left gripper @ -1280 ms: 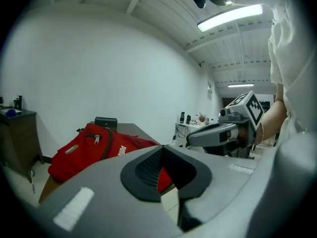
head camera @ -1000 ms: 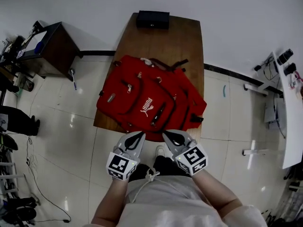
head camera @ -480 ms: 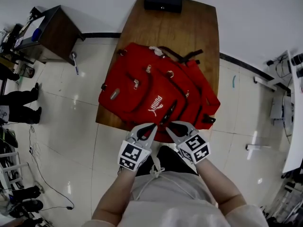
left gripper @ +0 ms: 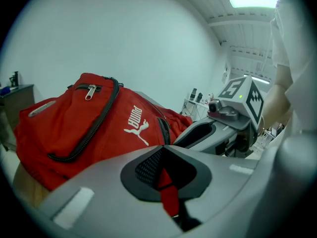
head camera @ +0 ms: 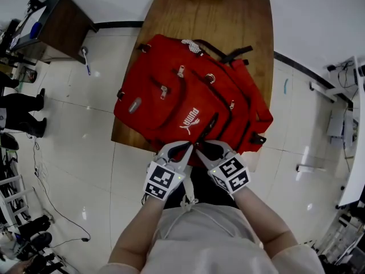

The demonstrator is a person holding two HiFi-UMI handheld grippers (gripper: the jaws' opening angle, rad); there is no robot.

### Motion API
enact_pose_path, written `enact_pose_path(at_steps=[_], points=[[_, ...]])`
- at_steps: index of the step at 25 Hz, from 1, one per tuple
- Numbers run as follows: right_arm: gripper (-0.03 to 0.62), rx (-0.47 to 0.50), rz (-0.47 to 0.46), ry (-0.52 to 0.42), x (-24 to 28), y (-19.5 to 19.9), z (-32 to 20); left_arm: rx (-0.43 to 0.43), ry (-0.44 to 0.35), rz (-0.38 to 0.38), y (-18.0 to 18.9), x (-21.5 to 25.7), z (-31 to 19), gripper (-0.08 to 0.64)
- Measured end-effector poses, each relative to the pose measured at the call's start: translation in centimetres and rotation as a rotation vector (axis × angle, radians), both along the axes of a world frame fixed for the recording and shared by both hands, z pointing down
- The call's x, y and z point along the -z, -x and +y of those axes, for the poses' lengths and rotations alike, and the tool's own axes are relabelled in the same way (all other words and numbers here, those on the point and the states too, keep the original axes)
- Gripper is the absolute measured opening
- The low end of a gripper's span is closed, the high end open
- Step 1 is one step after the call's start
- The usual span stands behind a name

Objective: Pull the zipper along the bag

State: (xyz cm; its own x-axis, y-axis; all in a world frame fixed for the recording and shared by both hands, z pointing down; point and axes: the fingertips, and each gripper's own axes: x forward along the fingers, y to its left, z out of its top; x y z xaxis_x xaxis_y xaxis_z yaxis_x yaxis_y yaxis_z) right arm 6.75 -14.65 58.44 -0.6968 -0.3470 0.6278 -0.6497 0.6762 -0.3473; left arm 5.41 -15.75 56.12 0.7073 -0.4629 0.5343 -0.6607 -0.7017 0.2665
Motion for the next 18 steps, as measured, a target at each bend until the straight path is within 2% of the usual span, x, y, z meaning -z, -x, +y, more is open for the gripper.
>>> enact_pose_path(at_steps=[5, 6, 13, 18], points=[[0.051, 0.003, 0.025, -0.015, -0.3, -0.2, 0.1, -0.010, 0.010, -0.007, -0.6, -0.7, -0.2, 0.006], [0.011, 0.023, 0.031, -0.020, -0.2, 0.0, 0.4, -0.009, 0.013, -0.009, -0.6, -0.8, -0.3, 0.006], [0.008, 0.140, 0.106, -0.057, 0.3, -0.3, 0.4, -0.054, 0.069, -0.091, -0.8, -1.7, -0.1, 0.006], [0.008, 0.247, 0.226, -0.139, 0.2, -0.8, -0.3, -0.078, 0.113, -0.102, -0.9, -2.0, -0.1, 0.006]])
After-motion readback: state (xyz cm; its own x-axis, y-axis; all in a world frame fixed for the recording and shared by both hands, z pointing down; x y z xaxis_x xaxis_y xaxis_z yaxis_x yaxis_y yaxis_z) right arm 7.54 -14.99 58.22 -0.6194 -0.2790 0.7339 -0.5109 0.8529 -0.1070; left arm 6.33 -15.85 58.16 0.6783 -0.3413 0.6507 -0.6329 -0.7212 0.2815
